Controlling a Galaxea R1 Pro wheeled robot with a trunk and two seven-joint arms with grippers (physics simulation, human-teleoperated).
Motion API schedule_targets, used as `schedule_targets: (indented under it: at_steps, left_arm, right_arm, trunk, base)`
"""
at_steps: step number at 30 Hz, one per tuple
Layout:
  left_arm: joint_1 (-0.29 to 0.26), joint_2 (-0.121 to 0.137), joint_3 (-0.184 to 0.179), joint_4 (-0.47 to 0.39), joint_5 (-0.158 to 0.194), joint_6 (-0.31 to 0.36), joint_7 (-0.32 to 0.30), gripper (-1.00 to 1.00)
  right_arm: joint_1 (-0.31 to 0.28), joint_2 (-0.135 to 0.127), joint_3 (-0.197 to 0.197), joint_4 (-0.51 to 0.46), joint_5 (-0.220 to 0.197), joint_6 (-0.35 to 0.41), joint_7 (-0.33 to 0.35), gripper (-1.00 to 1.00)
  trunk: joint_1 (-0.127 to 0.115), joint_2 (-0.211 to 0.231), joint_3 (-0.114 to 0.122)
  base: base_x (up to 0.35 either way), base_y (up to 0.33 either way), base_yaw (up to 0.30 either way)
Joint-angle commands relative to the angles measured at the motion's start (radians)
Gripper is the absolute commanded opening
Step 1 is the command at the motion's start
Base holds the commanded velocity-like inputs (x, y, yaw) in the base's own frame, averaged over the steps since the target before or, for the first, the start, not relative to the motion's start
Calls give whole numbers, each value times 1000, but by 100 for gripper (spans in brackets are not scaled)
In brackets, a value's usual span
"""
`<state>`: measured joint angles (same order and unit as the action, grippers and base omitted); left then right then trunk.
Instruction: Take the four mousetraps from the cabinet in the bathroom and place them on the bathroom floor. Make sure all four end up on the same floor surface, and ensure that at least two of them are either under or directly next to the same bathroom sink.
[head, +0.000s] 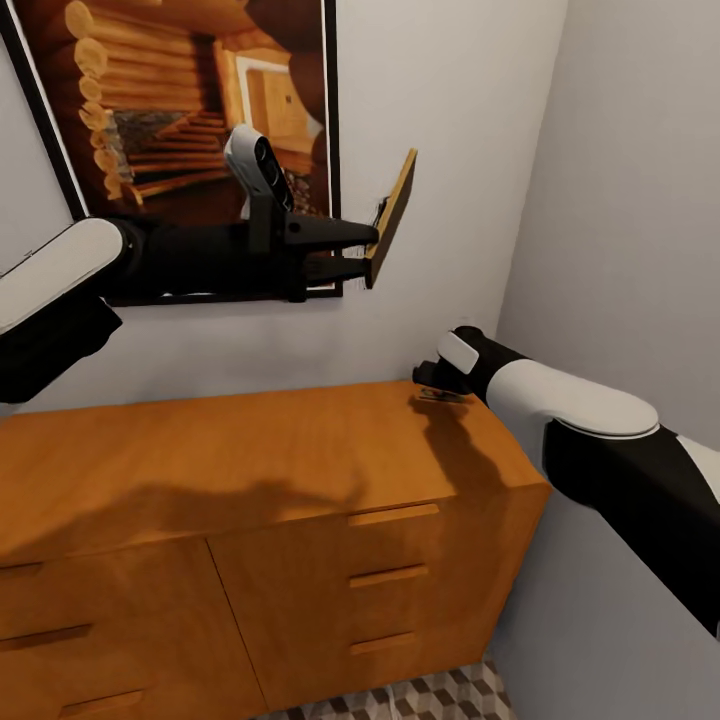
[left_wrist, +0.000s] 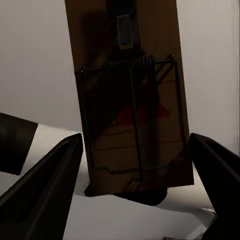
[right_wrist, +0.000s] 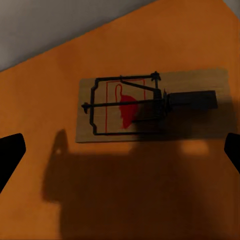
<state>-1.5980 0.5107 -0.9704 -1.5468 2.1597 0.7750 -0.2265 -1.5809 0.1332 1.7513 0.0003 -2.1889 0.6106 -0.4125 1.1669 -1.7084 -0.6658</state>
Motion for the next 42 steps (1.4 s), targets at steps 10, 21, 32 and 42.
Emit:
schedule_targets:
  at_steps: [10,21,32,42]
  left_arm:
    - [-2,-39,5,-4,-2,-10,-115,-100]
    - [-2,-85,3,-4,-6,-10,-54,-100]
    - [-2,-119,-3,-4,-6,-10,19,-100]
    - [-2,-120,-5,-4,-6,-10,31,-100]
  right_arm:
    - [-1,0,8,0,-9,3,-5,100]
    - [12,-4,11,0,0,9,-25,100]
    - [32,-4,11,0,88,26,-26,100]
    - [41,-4,11,0,93,19,-26,100]
  trunk:
    - [0,-1,-1]
    - [0,-1,-1]
    - [0,-1,-1]
    - [0,-1,-1]
  base:
    - [0,0,0]
    - [0,0,0]
    - [131,0,0]
    - [17,0,0]
